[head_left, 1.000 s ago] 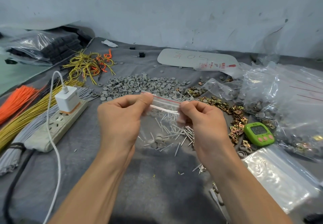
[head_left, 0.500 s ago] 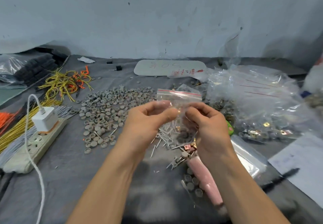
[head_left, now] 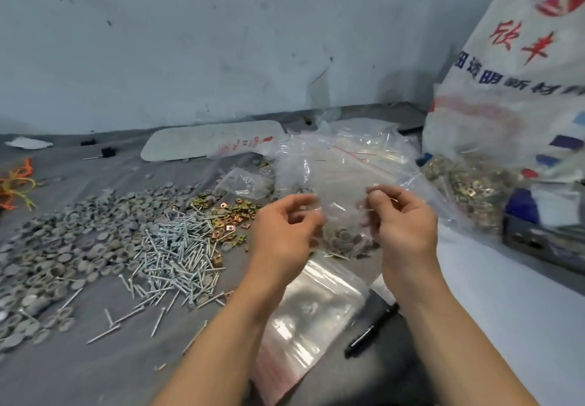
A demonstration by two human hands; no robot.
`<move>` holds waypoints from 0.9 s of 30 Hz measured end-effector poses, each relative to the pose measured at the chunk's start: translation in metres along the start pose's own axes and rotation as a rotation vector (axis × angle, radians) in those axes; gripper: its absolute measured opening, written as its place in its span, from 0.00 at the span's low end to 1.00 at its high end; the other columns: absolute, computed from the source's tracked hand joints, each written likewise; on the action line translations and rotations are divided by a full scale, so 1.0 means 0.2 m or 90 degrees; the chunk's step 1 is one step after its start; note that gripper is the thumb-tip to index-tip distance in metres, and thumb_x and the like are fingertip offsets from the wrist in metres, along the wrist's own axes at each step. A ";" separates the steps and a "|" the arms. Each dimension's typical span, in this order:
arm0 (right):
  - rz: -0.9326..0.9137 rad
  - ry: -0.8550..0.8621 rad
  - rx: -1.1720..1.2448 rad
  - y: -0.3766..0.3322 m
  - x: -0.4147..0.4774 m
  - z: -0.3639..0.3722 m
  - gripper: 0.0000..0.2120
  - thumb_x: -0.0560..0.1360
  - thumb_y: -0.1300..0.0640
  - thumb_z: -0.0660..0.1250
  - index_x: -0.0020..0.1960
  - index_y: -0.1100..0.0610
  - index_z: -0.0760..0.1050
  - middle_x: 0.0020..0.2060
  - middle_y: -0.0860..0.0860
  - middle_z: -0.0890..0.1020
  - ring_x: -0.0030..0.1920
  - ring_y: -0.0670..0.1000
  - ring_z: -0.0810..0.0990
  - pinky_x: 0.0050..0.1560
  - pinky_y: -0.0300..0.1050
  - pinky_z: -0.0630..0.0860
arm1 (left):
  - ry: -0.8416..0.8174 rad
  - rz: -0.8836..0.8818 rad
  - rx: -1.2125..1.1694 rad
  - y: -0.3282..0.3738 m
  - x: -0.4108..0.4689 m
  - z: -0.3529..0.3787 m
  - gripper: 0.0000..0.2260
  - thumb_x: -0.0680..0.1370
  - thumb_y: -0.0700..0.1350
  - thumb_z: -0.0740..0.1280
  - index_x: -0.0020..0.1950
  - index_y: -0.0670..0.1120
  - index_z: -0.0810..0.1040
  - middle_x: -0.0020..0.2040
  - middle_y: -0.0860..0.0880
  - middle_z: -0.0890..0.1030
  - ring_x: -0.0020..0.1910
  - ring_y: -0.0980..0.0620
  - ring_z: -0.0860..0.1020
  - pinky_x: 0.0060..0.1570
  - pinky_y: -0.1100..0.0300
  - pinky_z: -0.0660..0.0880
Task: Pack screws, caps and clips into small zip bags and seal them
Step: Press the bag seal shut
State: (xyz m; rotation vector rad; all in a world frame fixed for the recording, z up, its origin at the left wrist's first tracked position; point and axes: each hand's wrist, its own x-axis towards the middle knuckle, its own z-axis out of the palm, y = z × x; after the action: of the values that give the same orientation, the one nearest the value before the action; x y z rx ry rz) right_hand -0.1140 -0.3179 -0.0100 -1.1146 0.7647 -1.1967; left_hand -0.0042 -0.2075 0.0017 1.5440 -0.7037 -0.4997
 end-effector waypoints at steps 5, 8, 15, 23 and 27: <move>-0.040 0.025 -0.200 0.11 0.17 -0.13 0.09 0.80 0.63 0.70 0.46 0.52 0.83 0.37 0.49 0.87 0.30 0.47 0.82 0.32 0.42 0.77 | -0.006 0.182 0.327 -0.10 -0.02 0.06 0.18 0.78 0.45 0.73 0.65 0.60 0.77 0.54 0.63 0.81 0.52 0.65 0.80 0.53 0.67 0.77; -0.039 0.038 -0.276 0.15 0.20 -0.20 0.08 0.79 0.59 0.71 0.54 0.48 0.84 0.44 0.46 0.88 0.42 0.45 0.87 0.45 0.48 0.83 | -0.081 0.265 0.457 -0.13 -0.07 0.13 0.09 0.81 0.47 0.68 0.60 0.56 0.81 0.56 0.61 0.80 0.53 0.64 0.75 0.58 0.64 0.72; -0.248 0.059 -0.357 0.03 0.07 -0.31 0.14 0.74 0.61 0.70 0.48 0.43 0.85 0.42 0.35 0.86 0.45 0.37 0.84 0.47 0.30 0.79 | -0.258 0.267 0.699 -0.28 -0.14 0.22 0.24 0.84 0.55 0.56 0.81 0.53 0.62 0.81 0.53 0.62 0.78 0.54 0.58 0.78 0.57 0.50; -0.050 -0.366 -0.736 0.12 0.07 -0.25 0.34 0.75 0.68 0.63 0.75 0.42 0.71 0.70 0.47 0.78 0.69 0.50 0.75 0.67 0.39 0.70 | -0.300 0.220 0.702 -0.28 -0.18 0.19 0.27 0.86 0.56 0.54 0.84 0.53 0.53 0.84 0.53 0.49 0.82 0.55 0.46 0.78 0.58 0.41; -0.089 -0.362 -0.828 0.13 0.05 -0.21 0.33 0.76 0.63 0.64 0.77 0.40 0.67 0.70 0.48 0.77 0.72 0.53 0.69 0.69 0.52 0.72 | -0.252 0.154 0.682 -0.18 -0.23 0.04 0.28 0.80 0.53 0.66 0.79 0.60 0.61 0.78 0.56 0.68 0.73 0.53 0.69 0.72 0.56 0.65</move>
State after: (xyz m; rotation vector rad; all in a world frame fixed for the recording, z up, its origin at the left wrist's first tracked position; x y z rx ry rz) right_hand -0.1422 -0.3387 -0.0466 -2.4539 1.0141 -0.2984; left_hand -0.0376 -0.1823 -0.0397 2.3154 -1.6118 -0.2305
